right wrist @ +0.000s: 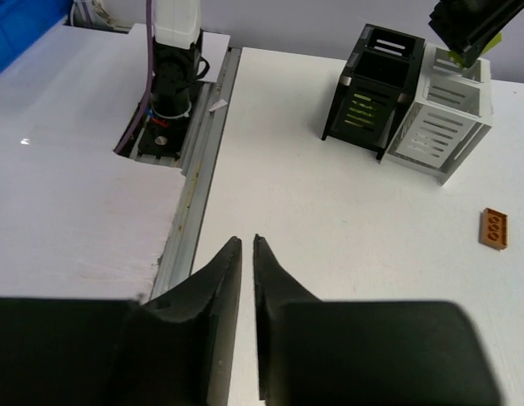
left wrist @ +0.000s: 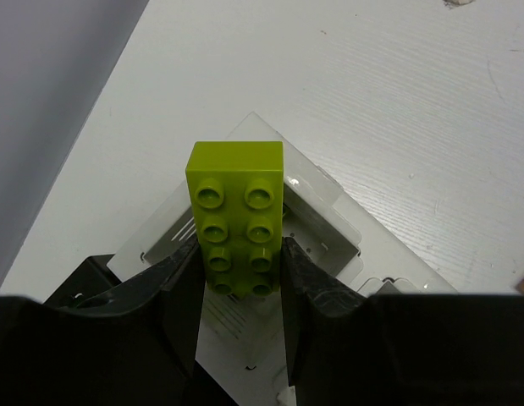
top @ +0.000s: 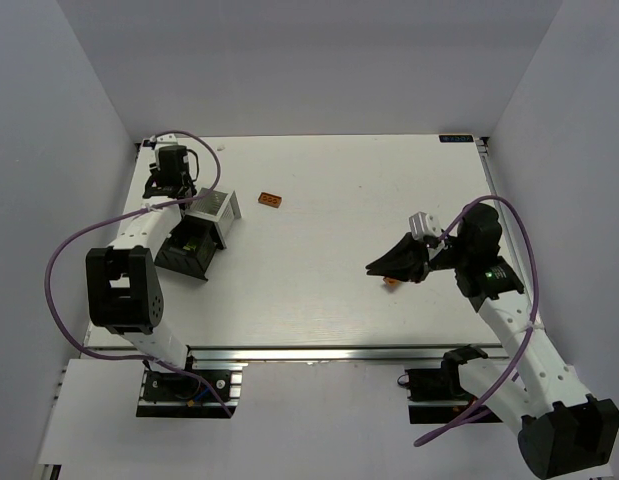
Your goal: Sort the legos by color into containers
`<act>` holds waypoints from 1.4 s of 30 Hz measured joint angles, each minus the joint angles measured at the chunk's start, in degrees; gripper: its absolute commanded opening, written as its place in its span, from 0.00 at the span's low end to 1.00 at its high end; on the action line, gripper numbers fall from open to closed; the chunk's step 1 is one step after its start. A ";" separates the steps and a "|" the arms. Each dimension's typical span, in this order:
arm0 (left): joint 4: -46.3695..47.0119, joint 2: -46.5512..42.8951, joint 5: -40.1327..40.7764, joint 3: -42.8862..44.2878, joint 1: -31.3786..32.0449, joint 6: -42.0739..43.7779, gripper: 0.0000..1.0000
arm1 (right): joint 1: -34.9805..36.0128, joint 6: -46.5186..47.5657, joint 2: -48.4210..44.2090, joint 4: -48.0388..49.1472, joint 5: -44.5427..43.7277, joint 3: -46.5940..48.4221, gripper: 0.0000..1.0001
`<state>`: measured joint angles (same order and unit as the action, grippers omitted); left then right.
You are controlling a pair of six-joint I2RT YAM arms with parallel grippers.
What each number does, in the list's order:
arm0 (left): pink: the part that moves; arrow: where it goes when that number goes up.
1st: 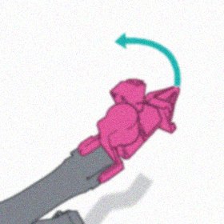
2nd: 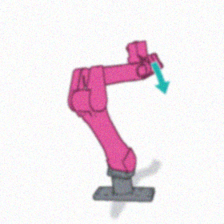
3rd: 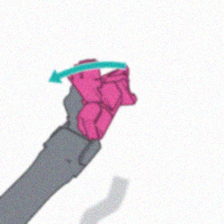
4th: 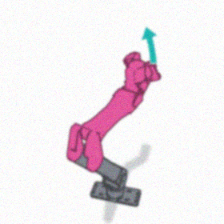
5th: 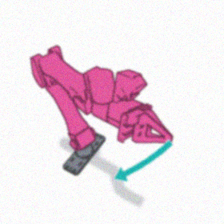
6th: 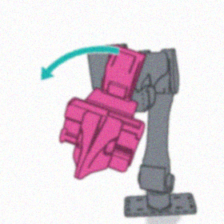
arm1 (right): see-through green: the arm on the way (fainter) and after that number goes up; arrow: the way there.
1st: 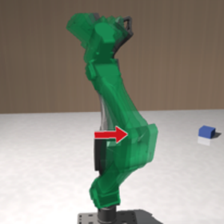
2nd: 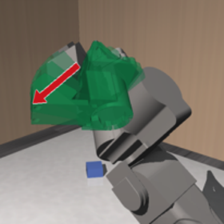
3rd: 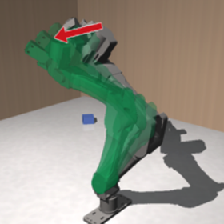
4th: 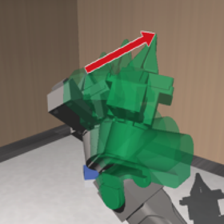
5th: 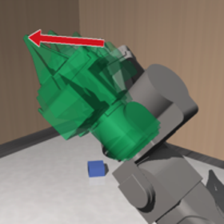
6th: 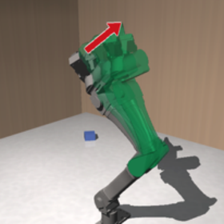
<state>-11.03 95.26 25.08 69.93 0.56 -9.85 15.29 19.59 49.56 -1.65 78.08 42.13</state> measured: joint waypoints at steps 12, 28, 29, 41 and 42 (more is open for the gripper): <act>-2.84 -0.37 -0.17 0.00 -0.09 -2.49 0.64 | -1.42 0.63 2.62 -0.61 -3.56 0.11 0.42; 2.27 -26.18 -22.95 -13.51 -0.39 -10.93 0.33 | -1.46 61.66 15.85 -40.15 -21.09 13.42 0.89; 3.78 -29.03 -25.70 -15.58 -0.39 -12.00 0.39 | -1.51 67.43 17.03 -42.62 -23.45 13.18 0.89; 13.42 -34.14 -47.19 -23.74 -0.35 -20.33 0.64 | -1.68 91.69 32.76 -49.64 -44.54 14.64 0.89; 13.53 -34.23 -47.98 -23.76 -0.35 -20.68 0.64 | -1.68 92.04 34.03 -49.64 -45.55 15.32 0.89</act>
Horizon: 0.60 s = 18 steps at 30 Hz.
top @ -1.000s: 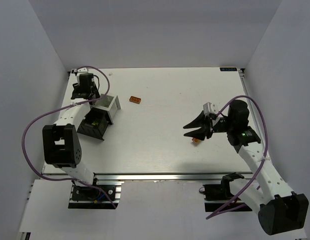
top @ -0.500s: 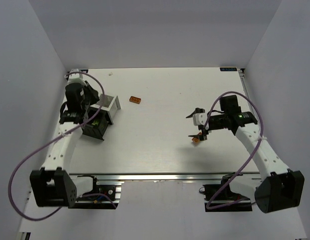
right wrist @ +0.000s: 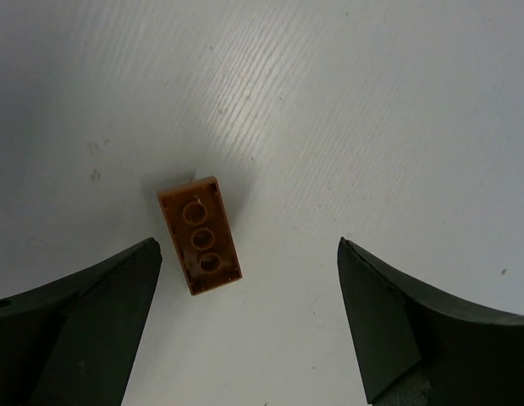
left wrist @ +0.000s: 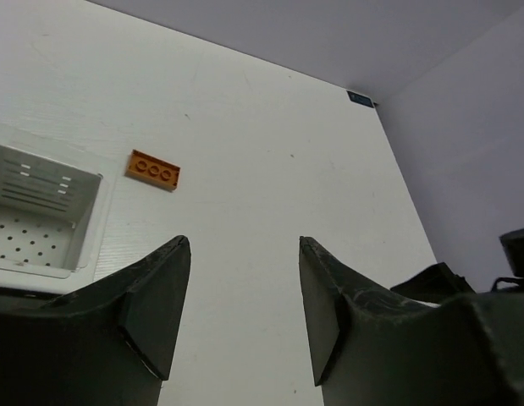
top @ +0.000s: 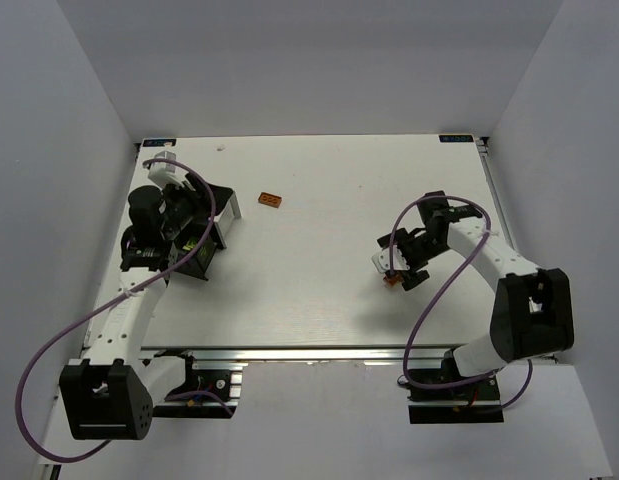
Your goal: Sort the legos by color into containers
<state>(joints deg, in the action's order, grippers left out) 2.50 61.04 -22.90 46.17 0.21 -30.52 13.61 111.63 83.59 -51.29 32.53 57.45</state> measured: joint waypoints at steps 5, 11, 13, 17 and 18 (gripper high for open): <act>1.09 -1.70 -2.34 -0.09 0.00 -1.40 0.66 | 0.00 1.03 3.06 -0.48 -3.37 0.83 0.89; 2.45 -2.64 -3.82 -0.09 0.00 -2.47 0.66 | 0.02 1.22 7.65 -0.90 -5.75 3.17 0.87; 2.69 -2.64 -4.20 -0.35 0.00 -2.71 0.66 | 0.15 1.01 8.83 -0.76 -6.40 3.48 0.86; 2.69 -2.62 -4.72 -0.63 0.00 -3.04 0.66 | 0.48 0.42 10.54 -0.72 -7.39 3.54 0.84; 2.71 -2.62 -4.81 -0.63 0.00 -3.15 0.66 | 0.66 0.22 10.69 -0.72 -7.50 3.54 0.84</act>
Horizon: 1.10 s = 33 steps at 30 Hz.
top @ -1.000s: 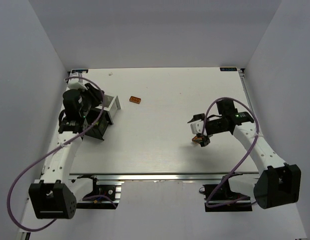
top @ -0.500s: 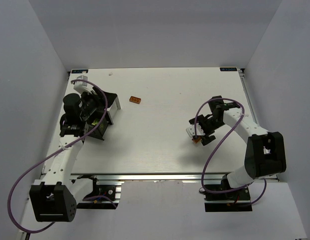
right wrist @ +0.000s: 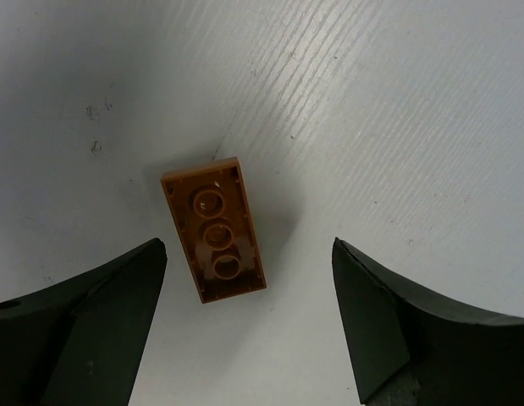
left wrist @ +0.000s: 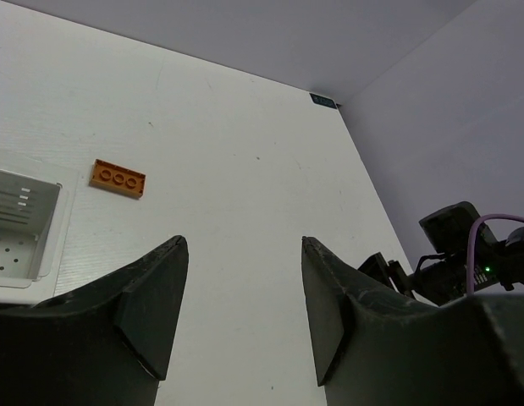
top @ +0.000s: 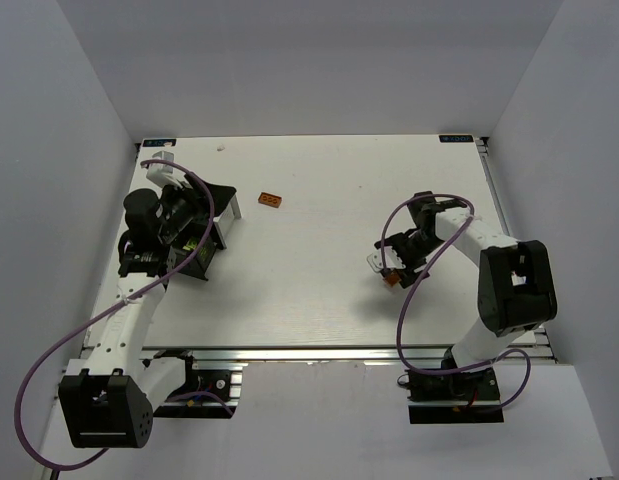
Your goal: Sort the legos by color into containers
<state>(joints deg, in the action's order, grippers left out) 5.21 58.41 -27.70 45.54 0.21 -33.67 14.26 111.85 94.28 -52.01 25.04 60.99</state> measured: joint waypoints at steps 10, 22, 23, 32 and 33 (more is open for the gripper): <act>0.02 0.00 -0.44 -0.02 0.00 -0.26 0.66 | 2.51 -2.05 0.83 -0.20 -0.33 0.24 0.74; 0.28 -0.02 -0.87 -0.09 0.00 -0.52 0.66 | 4.33 -5.60 2.27 -0.26 -2.08 0.74 0.51; 0.42 -0.02 -0.90 -0.09 0.00 -0.59 0.66 | 4.57 -5.95 2.27 -0.33 -2.01 0.74 0.50; 0.85 -0.02 -1.09 -0.11 0.00 -0.83 0.67 | 5.40 -8.26 2.27 -2.67 1.99 2.56 0.33; 0.87 -0.02 -1.16 -0.11 0.00 -0.85 0.67 | 5.44 -8.70 2.27 -2.86 2.64 2.93 0.31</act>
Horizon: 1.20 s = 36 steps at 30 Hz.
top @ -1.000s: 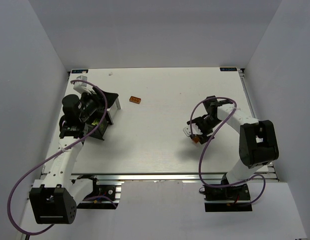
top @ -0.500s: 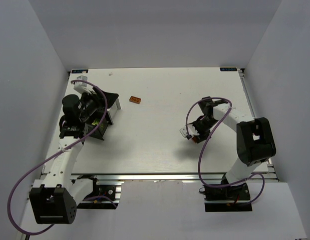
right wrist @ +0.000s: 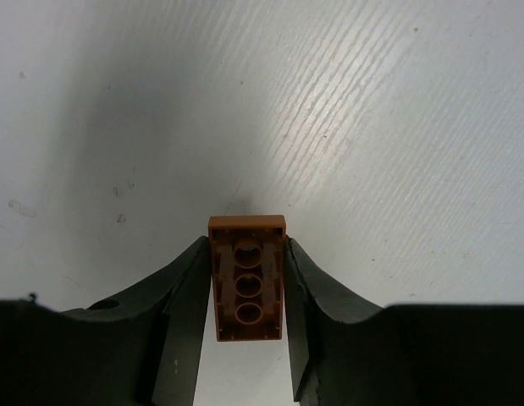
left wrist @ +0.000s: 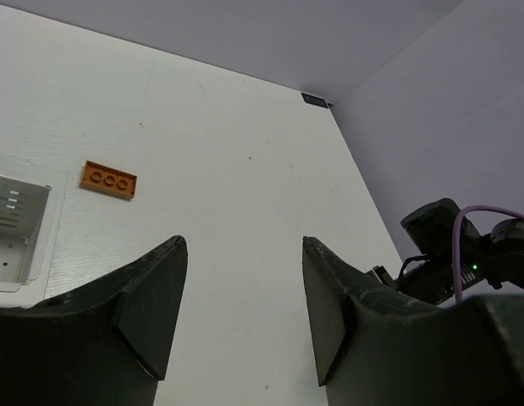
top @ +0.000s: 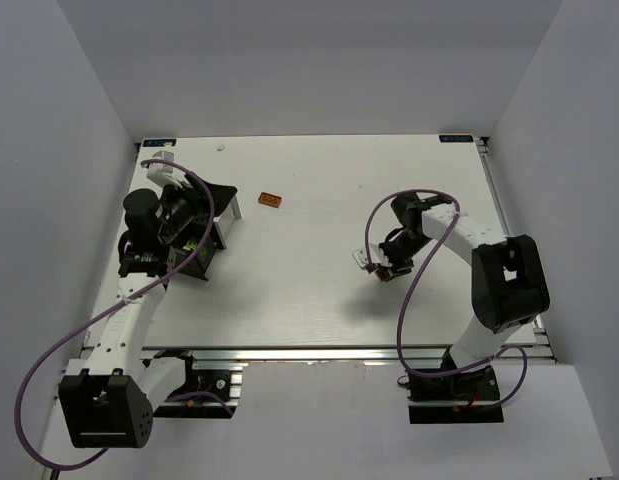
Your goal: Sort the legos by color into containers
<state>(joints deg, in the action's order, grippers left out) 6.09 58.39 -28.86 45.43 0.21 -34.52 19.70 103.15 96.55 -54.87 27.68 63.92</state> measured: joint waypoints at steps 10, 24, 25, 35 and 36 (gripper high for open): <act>1.44 0.11 -1.11 -0.59 0.07 -0.48 0.68 | 0.26 -9.57 -0.28 -0.26 6.78 3.54 0.00; 10.19 2.51 -6.97 -3.87 11.98 0.61 0.71 | 0.31 -63.10 -14.51 33.94 27.58 5.57 0.00; 11.39 2.49 -7.58 -4.61 13.03 0.96 0.73 | 0.31 -69.13 -15.89 39.10 28.44 4.48 0.00; 26.75 2.21 -12.70 -11.56 18.80 -0.79 0.89 | 0.31 -123.40 -16.94 82.49 36.57 -2.40 0.00; 28.63 2.29 -13.33 -11.98 19.19 -1.29 0.94 | 0.31 -128.23 -16.31 86.84 37.11 -2.91 0.00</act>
<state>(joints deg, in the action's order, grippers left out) 34.72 60.69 -42.19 33.45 19.40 -35.81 20.01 -25.08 80.25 31.97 64.79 61.01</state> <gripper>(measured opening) 0.883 0.416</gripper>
